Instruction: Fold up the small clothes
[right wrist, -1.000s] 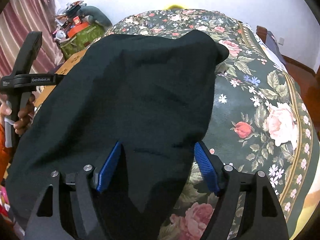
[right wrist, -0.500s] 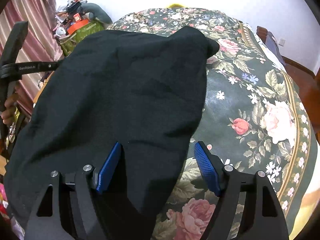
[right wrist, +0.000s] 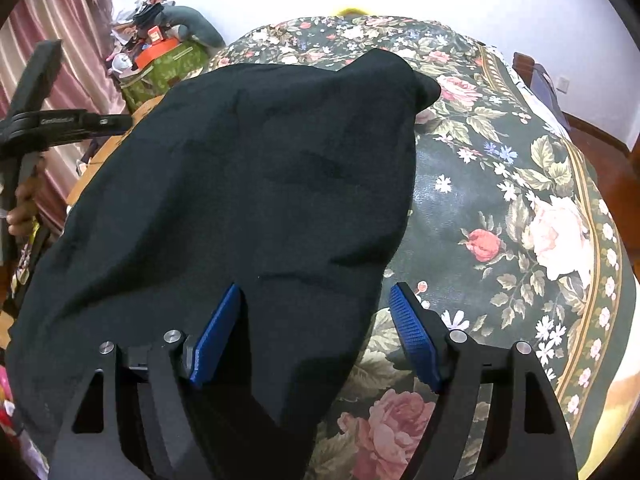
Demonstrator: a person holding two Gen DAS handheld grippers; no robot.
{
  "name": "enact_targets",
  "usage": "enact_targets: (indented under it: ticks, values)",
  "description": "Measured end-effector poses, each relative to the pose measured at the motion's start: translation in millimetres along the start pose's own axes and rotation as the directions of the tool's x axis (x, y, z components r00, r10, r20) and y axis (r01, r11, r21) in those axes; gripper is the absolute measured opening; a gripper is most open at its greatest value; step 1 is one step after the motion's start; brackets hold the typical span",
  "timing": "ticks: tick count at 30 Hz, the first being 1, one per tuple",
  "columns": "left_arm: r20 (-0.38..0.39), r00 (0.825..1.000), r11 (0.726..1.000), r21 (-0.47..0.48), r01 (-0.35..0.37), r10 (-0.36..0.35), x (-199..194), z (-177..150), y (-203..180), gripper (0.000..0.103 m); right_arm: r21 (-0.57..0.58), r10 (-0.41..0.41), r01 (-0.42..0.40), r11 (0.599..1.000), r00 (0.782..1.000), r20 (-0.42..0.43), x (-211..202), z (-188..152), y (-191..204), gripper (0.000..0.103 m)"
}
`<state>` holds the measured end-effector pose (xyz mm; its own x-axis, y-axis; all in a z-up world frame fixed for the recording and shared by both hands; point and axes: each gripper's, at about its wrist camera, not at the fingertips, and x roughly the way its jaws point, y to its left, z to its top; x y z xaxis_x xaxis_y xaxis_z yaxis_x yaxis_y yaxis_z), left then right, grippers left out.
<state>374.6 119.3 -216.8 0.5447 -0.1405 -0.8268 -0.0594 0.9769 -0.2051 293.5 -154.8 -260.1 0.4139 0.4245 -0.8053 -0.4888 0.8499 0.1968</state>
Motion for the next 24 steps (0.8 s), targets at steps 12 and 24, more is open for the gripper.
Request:
enact_targets:
  ticks: [12, 24]
  values:
    - [-0.035, 0.999, 0.999, 0.053, -0.003, 0.005, 35.9, -10.2, -21.4, 0.011, -0.012, 0.013, -0.013, 1.0, 1.0, 0.022, 0.9, -3.9, 0.3, 0.078]
    - [0.163, 0.985, 0.997, 0.041, -0.065, 0.057, -35.6, -3.9, -14.0, 0.002, -0.009, 0.008, -0.008, 1.0, 1.0, 0.006, -7.2, -3.6, -2.4, 0.079]
